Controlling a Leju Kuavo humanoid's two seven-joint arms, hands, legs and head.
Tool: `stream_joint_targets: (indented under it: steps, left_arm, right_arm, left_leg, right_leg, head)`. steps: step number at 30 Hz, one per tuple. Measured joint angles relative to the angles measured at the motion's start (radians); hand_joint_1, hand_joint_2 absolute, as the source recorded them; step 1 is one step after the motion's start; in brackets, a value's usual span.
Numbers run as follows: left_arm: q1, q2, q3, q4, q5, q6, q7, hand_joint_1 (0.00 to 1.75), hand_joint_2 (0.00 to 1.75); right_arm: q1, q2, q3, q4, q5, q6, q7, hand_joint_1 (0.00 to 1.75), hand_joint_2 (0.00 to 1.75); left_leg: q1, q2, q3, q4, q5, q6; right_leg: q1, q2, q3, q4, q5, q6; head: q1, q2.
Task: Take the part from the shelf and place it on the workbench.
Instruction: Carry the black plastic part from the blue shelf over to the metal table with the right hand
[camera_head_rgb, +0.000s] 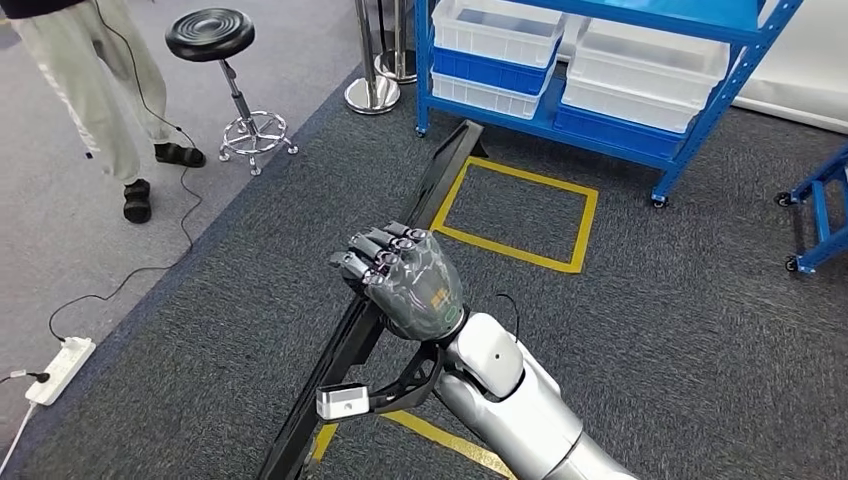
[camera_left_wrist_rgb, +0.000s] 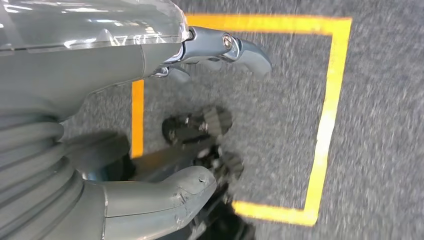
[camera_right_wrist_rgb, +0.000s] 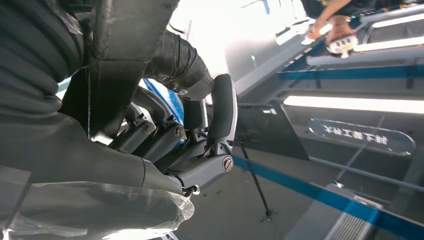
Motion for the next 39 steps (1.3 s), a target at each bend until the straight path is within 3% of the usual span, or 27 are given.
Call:
stream_joint_targets:
  steps: [1, 3, 5, 6, 8, 10, 12, 14, 16, 18, 19, 20, 21, 23, 25, 27, 29, 31, 33, 35, 36, 37, 39]
  left_arm:
    - [0.001, 0.001, 0.0, 0.0, 0.0, 0.0, 0.0, 0.0, 1.75]
    - [-0.001, 0.001, 0.0, 0.0, 0.0, 0.001, 0.0, 0.0, 1.75]
    - [-0.001, 0.002, 0.0, 0.0, 0.0, 0.001, 0.0, 0.0, 1.75]
    - [0.0, 0.002, 0.0, 0.0, 0.001, 0.001, 0.001, 0.0, 1.75]
    - [0.002, 0.004, 0.0, 0.0, 0.001, 0.002, 0.001, 0.0, 1.75]
    - [0.0, 0.005, 0.001, 0.0, 0.002, 0.003, -0.001, 0.0, 1.75]
    - [-0.003, 0.005, 0.001, 0.0, 0.003, 0.005, -0.004, 0.0, 1.75]
    - [-0.002, 0.005, 0.004, 0.0, 0.005, 0.007, -0.005, 0.0, 1.75]
    - [-0.001, 0.004, 0.006, 0.0, 0.006, 0.008, -0.005, 0.0, 1.75]
    - [-0.003, 0.002, 0.007, 0.0, 0.009, 0.008, -0.006, 0.0, 1.75]
    - [-0.004, 0.002, 0.008, 0.0, 0.011, 0.008, -0.006, 0.0, 1.75]
    - [-0.004, 0.002, 0.009, 0.0, 0.013, 0.008, -0.006, 0.0, 1.75]
    - [-0.002, 0.002, 0.009, 0.0, 0.014, 0.008, -0.006, 0.0, 1.75]
    - [-0.001, 0.001, 0.012, 0.0, 0.015, 0.008, -0.006, 0.0, 1.75]
    - [-0.001, 0.0, 0.014, 0.0, 0.015, 0.008, -0.006, 0.0, 1.75]
    - [-0.002, 0.0, 0.015, 0.0, 0.015, 0.008, -0.008, 0.0, 1.75]
    - [0.001, 0.0, 0.018, 0.0, 0.015, 0.014, -0.011, 0.0, 1.75]
    - [0.005, 0.001, 0.02, 0.0, 0.013, 0.022, -0.015, 0.0, 1.75]
    - [0.005, 0.002, 0.021, 0.0, 0.012, 0.025, -0.017, 0.0, 1.75]
    - [0.005, 0.002, 0.022, 0.0, 0.011, 0.027, -0.019, 0.0, 1.75]
    - [0.006, 0.002, 0.022, 0.0, 0.009, 0.03, -0.019, 0.0, 1.75]
    - [0.008, 0.002, 0.022, 0.0, 0.006, 0.034, -0.019, 0.0, 1.75]
    - [0.01, 0.002, 0.022, 0.0, -0.003, 0.045, -0.017, 0.0, 1.75]
  right_arm:
    - [-0.001, 0.001, 0.0, -0.001, 0.0, 0.0, 0.0, 1.75, 1.75]
    - [0.0, 0.002, 0.0, -0.003, 0.0, 0.0, 0.0, 1.75, 1.75]
    - [0.002, 0.001, 0.0, -0.003, 0.002, 0.0, 0.0, 1.75, 1.75]
    - [0.004, 0.0, 0.0, -0.003, 0.003, 0.0, 0.0, 1.75, 1.75]
    - [0.004, 0.0, 0.0, -0.003, 0.005, 0.0, 0.0, 1.75, 1.75]
    - [0.002, 0.0, -0.001, -0.003, 0.009, 0.0, 0.0, 1.75, 1.75]
    - [0.0, -0.001, -0.001, -0.004, 0.014, 0.0, 0.002, 1.75, 1.75]
    - [-0.001, -0.001, -0.002, -0.004, 0.017, 0.0, 0.003, 1.75, 1.75]
    - [-0.004, -0.001, -0.001, -0.007, 0.018, 0.0, 0.004, 1.75, 1.75]
    - [-0.005, -0.003, -0.001, -0.009, 0.018, 0.0, 0.008, 1.75, 1.75]
    - [-0.005, -0.005, -0.002, -0.009, 0.018, 0.0, 0.01, 1.75, 1.75]
    - [-0.003, -0.007, -0.002, -0.009, 0.018, 0.0, 0.011, 1.75, 1.75]
    - [-0.002, -0.009, -0.002, -0.008, 0.018, 0.0, 0.012, 1.75, 1.75]
    - [-0.003, -0.011, -0.002, -0.008, 0.018, 0.0, 0.012, 1.75, 1.75]
    - [-0.004, -0.012, -0.002, -0.009, 0.018, 0.0, 0.013, 1.75, 1.75]
    - [-0.005, -0.012, -0.002, -0.01, 0.019, 0.0, 0.015, 1.75, 1.75]
    - [-0.005, -0.012, -0.002, -0.011, 0.023, 0.0, 0.019, 1.75, 1.75]
    - [-0.006, -0.012, -0.002, -0.014, 0.028, 0.0, 0.022, 1.75, 1.75]
    - [-0.006, -0.012, -0.002, -0.016, 0.033, 0.0, 0.024, 1.75, 1.75]
    - [-0.005, -0.014, -0.002, -0.017, 0.037, 0.0, 0.026, 1.75, 1.75]
    - [-0.004, -0.015, -0.002, -0.017, 0.039, 0.0, 0.028, 1.75, 1.75]
    - [-0.004, -0.016, -0.002, -0.017, 0.04, 0.0, 0.03, 1.75, 1.75]
    - [-0.004, -0.017, -0.002, -0.018, 0.042, 0.0, 0.034, 1.75, 1.75]
  left_leg:
    - [-0.001, 0.019, -0.011, 0.023, -0.015, -0.005]
    - [-0.002, 0.068, -0.058, 0.127, -0.07, -0.013]
    - [0.001, 0.091, -0.109, 0.236, -0.112, -0.02]
    - [0.002, 0.096, -0.115, 0.251, -0.109, -0.022]
    - [0.002, 0.111, -0.067, 0.163, -0.054, -0.019]
    - [-0.006, 0.155, 0.001, 0.033, -0.009, -0.007]
    - [-0.015, 0.176, 0.023, -0.017, -0.003, 0.006]
    - [-0.014, 0.153, 0.024, -0.023, 0.001, 0.018]
    - [-0.008, 0.131, 0.029, -0.034, 0.009, 0.031]
    - [-0.006, 0.109, 0.029, -0.038, 0.014, 0.039]
    - [-0.006, 0.098, 0.028, -0.038, 0.015, 0.041]
    - [-0.006, 0.084, 0.027, -0.036, 0.015, 0.041]
    - [-0.006, 0.07, 0.026, -0.034, 0.015, 0.041]
    - [-0.004, 0.042, 0.025, -0.027, 0.013, 0.038]
    - [-0.003, 0.017, 0.019, -0.016, 0.008, 0.03]
    - [-0.002, -0.004, 0.007, -0.007, 0.007, 0.017]
    - [0.003, -0.018, 0.0, -0.007, 0.009, 0.005]
    - [0.002, 0.015, -0.015, 0.021, -0.009, -0.006]
    - [0.0, 0.07, -0.063, 0.122, -0.059, -0.015]
    - [0.004, 0.092, -0.121, 0.236, -0.1, -0.021]
    - [0.005, 0.096, -0.132, 0.254, -0.098, -0.023]
    - [0.006, 0.1, -0.123, 0.236, -0.078, -0.023]
    - [0.005, 0.129, -0.058, 0.111, -0.015, -0.019]
  right_leg:
    - [-0.003, -0.013, 0.003, -0.006, 0.003, -0.005]
    - [-0.002, -0.039, 0.005, -0.01, 0.004, -0.012]
    - [0.002, -0.067, 0.005, -0.01, 0.002, -0.015]
    - [0.003, -0.081, 0.006, -0.01, 0.001, -0.016]
    - [0.004, -0.104, 0.008, -0.009, -0.002, -0.014]
    - [0.008, -0.123, 0.012, -0.009, -0.005, -0.009]
    - [0.013, -0.141, 0.015, -0.009, -0.008, 0.0]
    - [0.014, -0.156, 0.019, -0.011, -0.011, 0.011]
    - [0.011, -0.125, 0.012, 0.017, -0.036, 0.02]
    - [0.008, -0.07, -0.035, 0.123, -0.096, 0.024]
    - [0.007, -0.056, -0.068, 0.189, -0.124, 0.024]
    - [0.007, -0.049, -0.095, 0.24, -0.139, 0.025]
    - [0.007, -0.047, -0.107, 0.259, -0.133, 0.025]
    - [0.004, -0.039, -0.079, 0.187, -0.071, 0.024]
    - [-0.001, 0.0, -0.026, 0.064, -0.014, 0.022]
    - [-0.002, 0.029, -0.005, 0.011, -0.004, 0.018]
    - [-0.001, 0.015, -0.003, 0.005, -0.004, 0.01]
    - [-0.003, -0.009, 0.004, -0.004, -0.001, -0.003]
    - [-0.003, -0.035, 0.01, -0.009, -0.002, -0.011]
    - [-0.001, -0.063, 0.012, -0.009, -0.005, -0.014]
    - [-0.001, -0.077, 0.013, -0.009, -0.007, -0.014]
    - [-0.001, -0.089, 0.015, -0.008, -0.01, -0.013]
    - [0.0, -0.112, 0.023, -0.008, -0.016, -0.007]
  head:
    - [-0.002, 0.0]
    - [-0.004, 0.0]
    - [-0.005, 0.0]
    - [-0.005, 0.0]
    - [-0.005, 0.0]
    - [-0.004, 0.0]
    - [-0.004, 0.0]
    - [-0.004, 0.0]
    - [-0.003, 0.0]
    - [-0.003, 0.0]
    - [-0.002, 0.0]
    - [-0.002, 0.0]
    - [-0.003, 0.0]
    - [-0.003, 0.0]
    - [-0.003, 0.0]
    - [-0.003, 0.0]
    - [-0.003, 0.0]
    - [-0.004, 0.0]
    - [-0.006, 0.0]
    - [-0.006, 0.0]
    - [-0.006, 0.0]
    - [-0.006, 0.0]
    - [-0.006, 0.0]
